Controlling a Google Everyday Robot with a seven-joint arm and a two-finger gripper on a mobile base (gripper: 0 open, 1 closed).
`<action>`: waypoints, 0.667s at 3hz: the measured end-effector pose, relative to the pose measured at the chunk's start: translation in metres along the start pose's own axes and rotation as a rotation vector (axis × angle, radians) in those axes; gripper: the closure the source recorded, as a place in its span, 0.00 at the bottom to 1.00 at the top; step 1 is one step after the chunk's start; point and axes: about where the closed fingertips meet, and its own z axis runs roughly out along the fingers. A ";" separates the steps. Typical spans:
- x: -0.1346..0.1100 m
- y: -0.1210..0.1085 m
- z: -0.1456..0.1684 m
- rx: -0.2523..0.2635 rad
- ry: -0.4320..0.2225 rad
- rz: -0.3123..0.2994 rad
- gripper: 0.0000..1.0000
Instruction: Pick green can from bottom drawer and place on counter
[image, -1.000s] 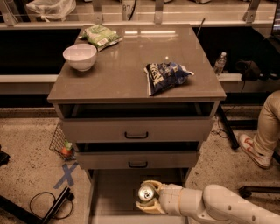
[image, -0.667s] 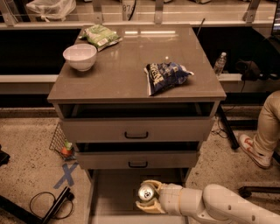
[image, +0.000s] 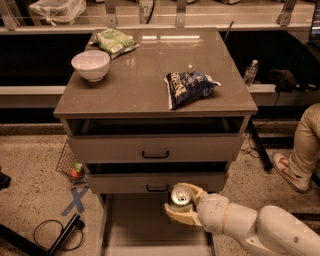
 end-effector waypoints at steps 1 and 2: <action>-0.071 -0.032 -0.029 0.122 -0.055 0.064 1.00; -0.126 -0.071 -0.046 0.232 -0.057 0.108 1.00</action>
Offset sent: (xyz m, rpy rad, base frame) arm 0.0952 -0.0740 0.2032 0.0837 0.0340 -0.3933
